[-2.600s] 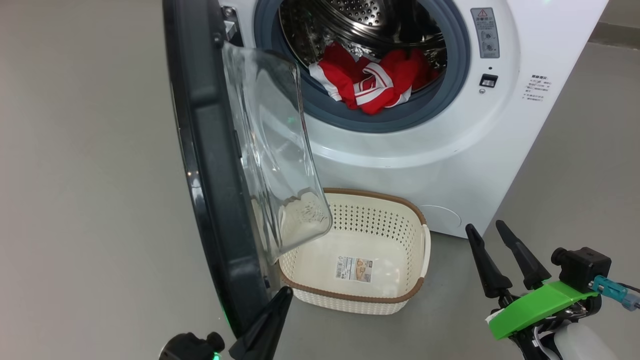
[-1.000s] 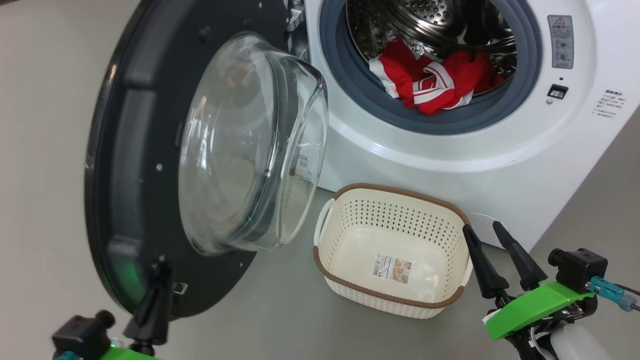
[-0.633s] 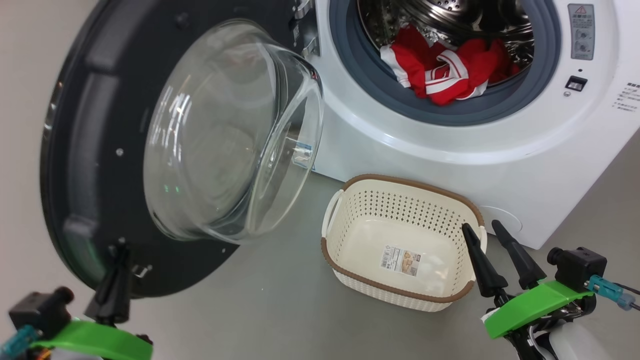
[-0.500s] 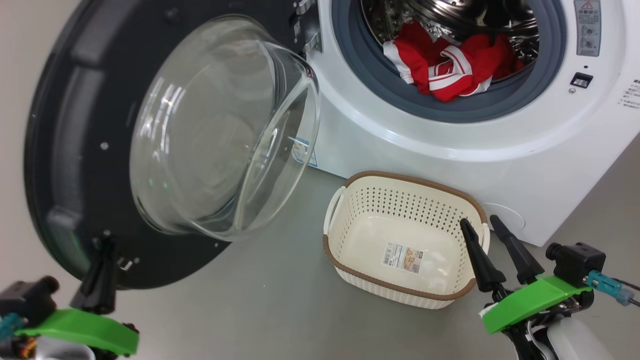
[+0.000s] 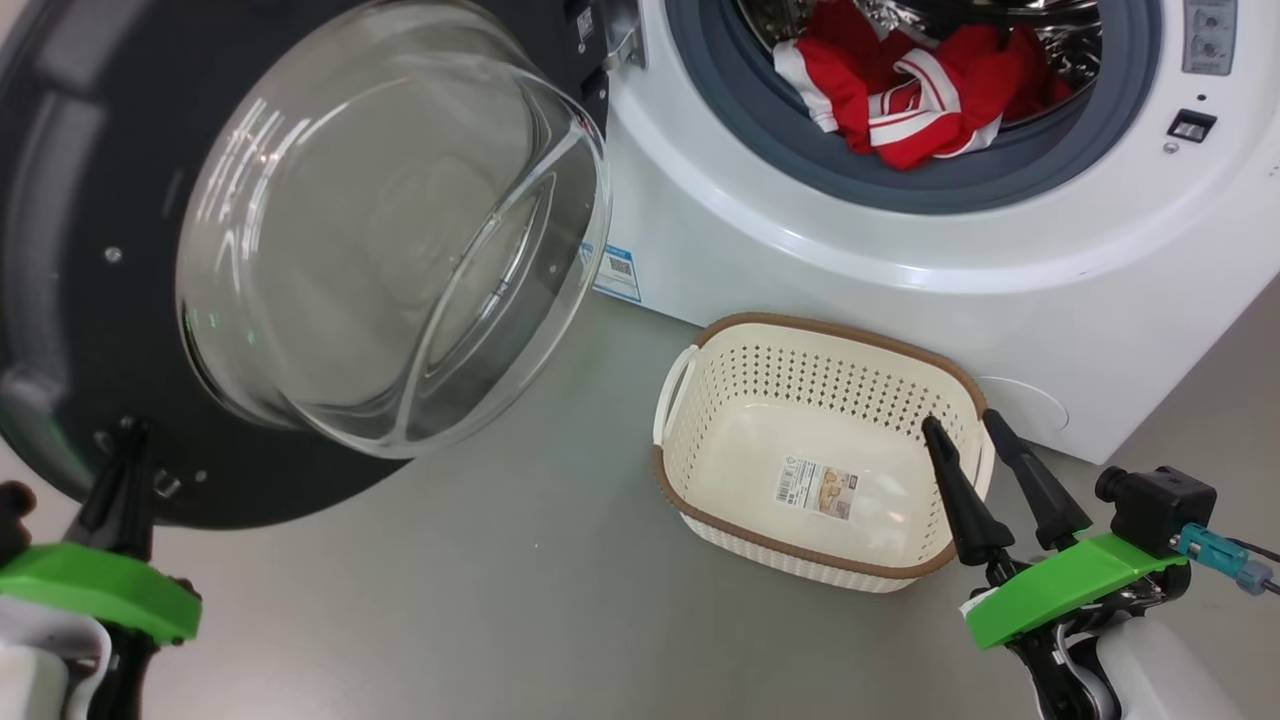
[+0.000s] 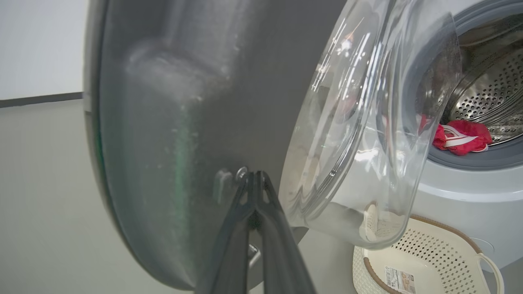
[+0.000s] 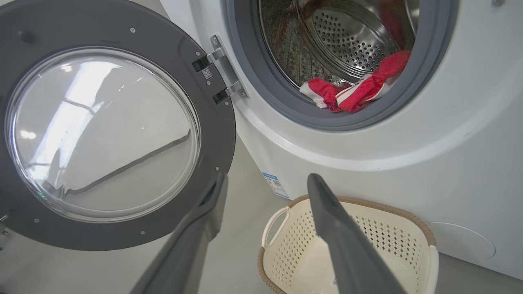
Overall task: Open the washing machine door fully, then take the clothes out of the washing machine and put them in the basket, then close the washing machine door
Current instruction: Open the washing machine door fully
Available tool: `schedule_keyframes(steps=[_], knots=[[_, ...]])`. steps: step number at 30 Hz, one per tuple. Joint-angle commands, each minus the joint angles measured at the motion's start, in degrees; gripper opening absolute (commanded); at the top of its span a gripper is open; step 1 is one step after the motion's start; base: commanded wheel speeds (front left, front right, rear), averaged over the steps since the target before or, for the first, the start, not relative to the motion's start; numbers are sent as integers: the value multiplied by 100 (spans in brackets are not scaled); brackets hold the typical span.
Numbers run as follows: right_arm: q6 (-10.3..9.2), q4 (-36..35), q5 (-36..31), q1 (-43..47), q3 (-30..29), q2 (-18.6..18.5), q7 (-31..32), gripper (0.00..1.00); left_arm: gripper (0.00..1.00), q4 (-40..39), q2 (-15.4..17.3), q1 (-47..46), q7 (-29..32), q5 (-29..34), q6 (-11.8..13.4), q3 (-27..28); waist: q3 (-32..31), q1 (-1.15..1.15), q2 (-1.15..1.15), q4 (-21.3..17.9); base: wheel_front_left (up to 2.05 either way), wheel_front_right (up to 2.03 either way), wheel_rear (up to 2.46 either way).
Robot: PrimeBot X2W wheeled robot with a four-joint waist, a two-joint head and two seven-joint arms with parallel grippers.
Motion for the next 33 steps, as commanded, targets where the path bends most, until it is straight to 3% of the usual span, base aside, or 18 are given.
schedule_keyframes(steps=[1,18,33], knots=[[9,-123,-64,-119,103,-25,-69,100,0,80,364,-373,35,37,6,217,46,0,0,30,0,0,0],[9,-58,-73,-257,180,55,-69,100,0,1567,760,-1578,103,31,-63,-305,185,0,0,83,0,0,0],[9,-17,-29,-229,213,48,-69,100,0,1977,938,-1751,-140,-326,-66,-935,105,0,0,22,0,0,0]])
